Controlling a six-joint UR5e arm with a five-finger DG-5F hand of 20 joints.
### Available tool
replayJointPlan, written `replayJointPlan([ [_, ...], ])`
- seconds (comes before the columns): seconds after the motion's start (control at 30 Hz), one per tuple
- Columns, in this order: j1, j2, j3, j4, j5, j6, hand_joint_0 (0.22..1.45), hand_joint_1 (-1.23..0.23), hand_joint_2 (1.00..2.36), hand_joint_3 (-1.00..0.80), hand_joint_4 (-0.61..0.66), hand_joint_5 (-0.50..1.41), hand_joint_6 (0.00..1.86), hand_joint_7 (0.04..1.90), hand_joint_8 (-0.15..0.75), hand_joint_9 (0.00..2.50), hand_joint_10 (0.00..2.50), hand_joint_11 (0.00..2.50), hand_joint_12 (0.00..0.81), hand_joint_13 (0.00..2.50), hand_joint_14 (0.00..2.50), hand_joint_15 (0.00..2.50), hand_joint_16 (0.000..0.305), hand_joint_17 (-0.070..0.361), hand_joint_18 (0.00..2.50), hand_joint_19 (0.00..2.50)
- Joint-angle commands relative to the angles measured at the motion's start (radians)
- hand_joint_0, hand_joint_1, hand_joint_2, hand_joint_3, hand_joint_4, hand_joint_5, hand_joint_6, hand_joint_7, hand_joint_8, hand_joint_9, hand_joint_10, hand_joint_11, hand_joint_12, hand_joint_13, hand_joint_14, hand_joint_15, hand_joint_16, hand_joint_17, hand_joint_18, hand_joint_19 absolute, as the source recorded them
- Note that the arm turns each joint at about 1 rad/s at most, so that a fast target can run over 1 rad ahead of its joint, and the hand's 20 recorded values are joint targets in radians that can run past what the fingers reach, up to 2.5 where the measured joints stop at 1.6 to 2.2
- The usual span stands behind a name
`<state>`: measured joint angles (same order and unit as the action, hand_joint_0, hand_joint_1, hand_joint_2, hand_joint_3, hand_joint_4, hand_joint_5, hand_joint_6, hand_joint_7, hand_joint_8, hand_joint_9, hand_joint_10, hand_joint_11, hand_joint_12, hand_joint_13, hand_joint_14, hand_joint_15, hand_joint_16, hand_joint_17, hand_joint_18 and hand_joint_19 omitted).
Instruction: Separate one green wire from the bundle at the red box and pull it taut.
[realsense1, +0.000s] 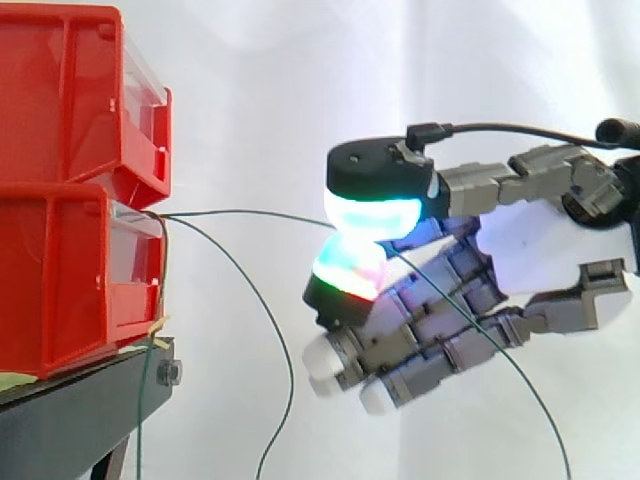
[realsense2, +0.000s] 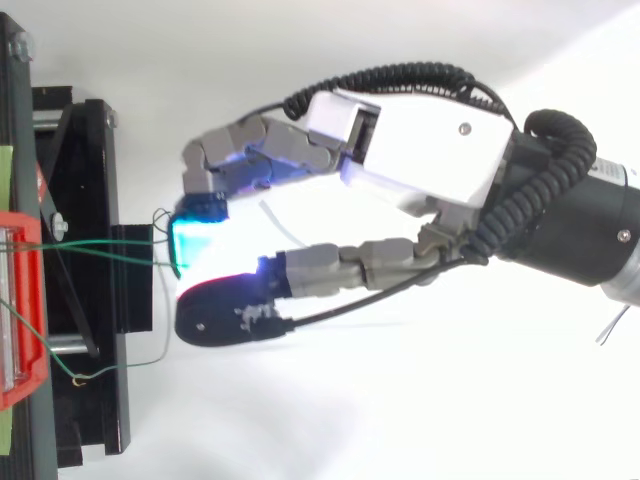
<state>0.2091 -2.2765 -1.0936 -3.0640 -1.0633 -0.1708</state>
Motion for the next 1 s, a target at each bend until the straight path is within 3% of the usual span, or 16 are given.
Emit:
replayJointPlan([
  [0.0,0.006,0.000,0.000,-0.104,-0.035,0.042,0.60,-0.72,1.03,-0.05,0.13,-0.15,0.78,1.43,0.277,0.51,0.01,0.37,0.355,0.27,0.00,0.12,0.052,0.118,0.25,0.21],
  [0.37,0.009,0.002,0.000,-0.205,-0.044,0.140,0.60,-0.72,1.03,-0.05,0.13,-0.15,0.78,1.43,0.296,0.56,0.01,0.39,0.369,0.33,0.01,0.15,0.054,0.121,0.32,0.25],
  [0.63,0.006,0.002,0.000,-0.234,-0.173,0.163,0.60,-0.72,1.03,-0.04,0.13,-0.15,0.78,1.43,0.300,0.57,0.01,0.41,0.374,0.34,0.01,0.17,0.055,0.123,0.34,0.27],
  [0.97,0.006,0.077,0.000,-0.246,-0.173,0.182,0.60,-0.71,1.03,-0.05,0.14,-0.15,0.78,1.44,0.306,0.58,0.01,0.41,0.376,0.35,0.01,0.18,0.054,0.122,0.35,0.28],
])
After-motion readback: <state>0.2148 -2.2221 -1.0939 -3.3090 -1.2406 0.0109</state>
